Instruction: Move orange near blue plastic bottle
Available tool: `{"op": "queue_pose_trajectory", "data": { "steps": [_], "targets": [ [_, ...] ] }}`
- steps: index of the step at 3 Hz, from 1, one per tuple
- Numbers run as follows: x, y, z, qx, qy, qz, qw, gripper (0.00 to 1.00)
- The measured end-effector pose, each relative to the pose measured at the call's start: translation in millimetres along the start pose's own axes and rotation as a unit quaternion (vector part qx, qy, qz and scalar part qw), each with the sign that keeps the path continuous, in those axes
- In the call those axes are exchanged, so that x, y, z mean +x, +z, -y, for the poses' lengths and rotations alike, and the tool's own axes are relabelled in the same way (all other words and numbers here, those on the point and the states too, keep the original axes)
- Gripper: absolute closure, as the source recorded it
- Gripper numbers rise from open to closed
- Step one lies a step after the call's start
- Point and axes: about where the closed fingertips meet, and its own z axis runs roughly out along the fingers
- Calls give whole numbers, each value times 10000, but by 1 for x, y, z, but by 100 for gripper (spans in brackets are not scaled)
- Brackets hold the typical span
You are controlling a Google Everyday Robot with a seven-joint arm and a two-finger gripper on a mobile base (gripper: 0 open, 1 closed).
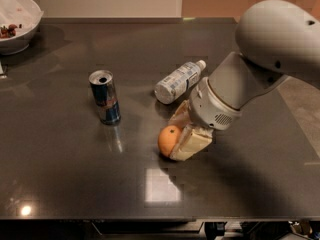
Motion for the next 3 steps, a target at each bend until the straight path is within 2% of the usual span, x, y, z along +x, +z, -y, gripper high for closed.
{"op": "queue_pose_trajectory", "data": {
  "steps": [1,2,3],
  "targets": [
    [7,-13,25,301,330,-76,9990,88],
    [18,-26,58,625,736,-81,9953,100],
    [24,-33,79,817,984,-72,9918,100]
  ]
}}
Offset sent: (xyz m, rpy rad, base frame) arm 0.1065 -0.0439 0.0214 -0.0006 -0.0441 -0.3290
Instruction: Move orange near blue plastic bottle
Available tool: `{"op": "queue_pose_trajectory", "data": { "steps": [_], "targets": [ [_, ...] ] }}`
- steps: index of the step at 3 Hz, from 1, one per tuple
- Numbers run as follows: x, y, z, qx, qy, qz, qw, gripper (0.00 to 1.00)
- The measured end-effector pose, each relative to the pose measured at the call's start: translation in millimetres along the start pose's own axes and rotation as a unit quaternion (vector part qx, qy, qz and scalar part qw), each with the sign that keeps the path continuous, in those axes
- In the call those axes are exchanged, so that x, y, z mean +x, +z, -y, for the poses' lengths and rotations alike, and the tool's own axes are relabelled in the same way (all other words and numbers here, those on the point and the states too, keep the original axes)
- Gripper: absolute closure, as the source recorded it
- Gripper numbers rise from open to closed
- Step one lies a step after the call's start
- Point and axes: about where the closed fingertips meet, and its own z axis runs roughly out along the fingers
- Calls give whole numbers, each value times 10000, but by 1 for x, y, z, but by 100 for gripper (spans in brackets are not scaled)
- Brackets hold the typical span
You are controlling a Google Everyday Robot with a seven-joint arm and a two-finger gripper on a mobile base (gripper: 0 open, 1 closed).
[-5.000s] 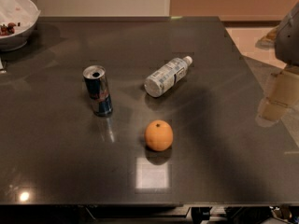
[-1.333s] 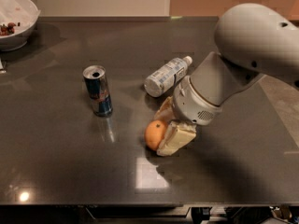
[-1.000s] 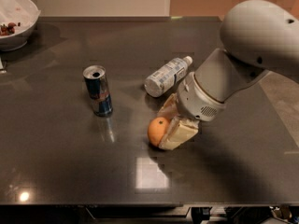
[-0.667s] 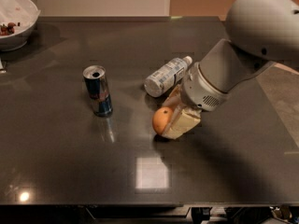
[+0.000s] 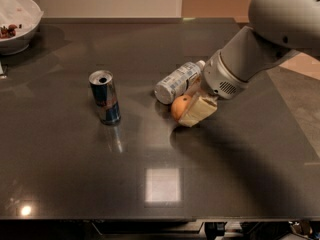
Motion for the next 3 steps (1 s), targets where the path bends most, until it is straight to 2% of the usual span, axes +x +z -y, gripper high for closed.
{"op": "queue_pose_trajectory", "data": {
  "steps": [1,3],
  "targets": [
    [13,2,42,340,392,28,9986,100],
    [40,10,99,788,930,80,9925,100]
  ]
}}
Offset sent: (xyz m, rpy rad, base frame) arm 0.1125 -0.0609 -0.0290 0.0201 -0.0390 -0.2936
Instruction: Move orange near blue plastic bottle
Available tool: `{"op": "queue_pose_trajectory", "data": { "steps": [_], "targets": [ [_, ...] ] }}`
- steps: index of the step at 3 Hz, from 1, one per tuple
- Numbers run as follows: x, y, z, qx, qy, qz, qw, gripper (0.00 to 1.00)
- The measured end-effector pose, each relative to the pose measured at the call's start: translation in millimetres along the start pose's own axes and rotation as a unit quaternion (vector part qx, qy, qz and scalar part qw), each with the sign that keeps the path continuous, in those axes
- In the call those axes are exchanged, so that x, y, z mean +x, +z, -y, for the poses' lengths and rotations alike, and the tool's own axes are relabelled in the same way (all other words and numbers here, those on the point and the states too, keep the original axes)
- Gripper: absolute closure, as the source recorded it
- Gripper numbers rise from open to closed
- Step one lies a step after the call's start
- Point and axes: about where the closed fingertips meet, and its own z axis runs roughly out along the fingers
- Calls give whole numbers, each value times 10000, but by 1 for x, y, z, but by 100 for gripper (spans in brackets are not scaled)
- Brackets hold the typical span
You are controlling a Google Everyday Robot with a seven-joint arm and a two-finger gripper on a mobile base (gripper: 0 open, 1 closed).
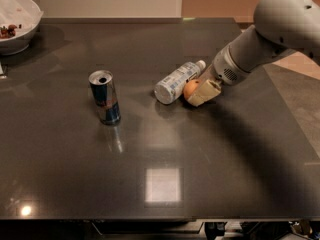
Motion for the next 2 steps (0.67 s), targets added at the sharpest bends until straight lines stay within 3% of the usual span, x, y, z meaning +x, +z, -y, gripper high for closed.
{"op": "queue_pose_trajectory", "data": {
  "steps": [2],
  "targets": [
    [6,-4,17,178,18,115,9998,59]
  ]
}}
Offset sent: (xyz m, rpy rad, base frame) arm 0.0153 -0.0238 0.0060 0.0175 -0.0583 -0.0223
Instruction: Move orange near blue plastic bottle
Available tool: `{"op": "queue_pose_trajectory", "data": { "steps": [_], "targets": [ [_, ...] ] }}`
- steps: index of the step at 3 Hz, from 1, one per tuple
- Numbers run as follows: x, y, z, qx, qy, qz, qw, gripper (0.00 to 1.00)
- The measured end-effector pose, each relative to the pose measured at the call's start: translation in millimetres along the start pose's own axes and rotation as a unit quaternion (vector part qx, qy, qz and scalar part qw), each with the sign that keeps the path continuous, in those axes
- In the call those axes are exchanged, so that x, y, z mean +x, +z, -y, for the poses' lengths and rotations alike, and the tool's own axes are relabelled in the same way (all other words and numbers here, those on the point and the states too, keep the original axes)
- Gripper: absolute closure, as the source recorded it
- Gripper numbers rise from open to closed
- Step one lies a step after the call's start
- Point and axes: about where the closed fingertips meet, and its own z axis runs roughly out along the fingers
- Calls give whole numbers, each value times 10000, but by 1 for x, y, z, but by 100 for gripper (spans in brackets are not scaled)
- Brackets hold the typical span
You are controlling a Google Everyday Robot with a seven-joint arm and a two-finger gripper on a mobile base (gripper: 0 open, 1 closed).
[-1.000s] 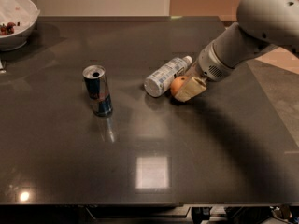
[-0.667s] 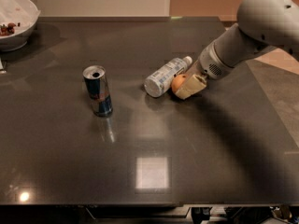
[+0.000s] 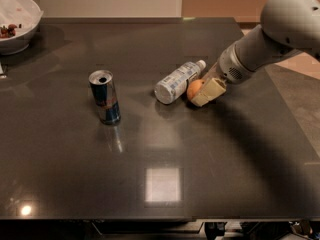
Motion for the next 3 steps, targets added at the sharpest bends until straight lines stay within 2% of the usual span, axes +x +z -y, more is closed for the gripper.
{"op": "queue_pose_trajectory", "data": {
  "steps": [2,3],
  "targets": [
    [2,-6,1,-7,-82,156,9998,12],
    [1,-8,0,-23,-106,240,9997,0]
  ]
}}
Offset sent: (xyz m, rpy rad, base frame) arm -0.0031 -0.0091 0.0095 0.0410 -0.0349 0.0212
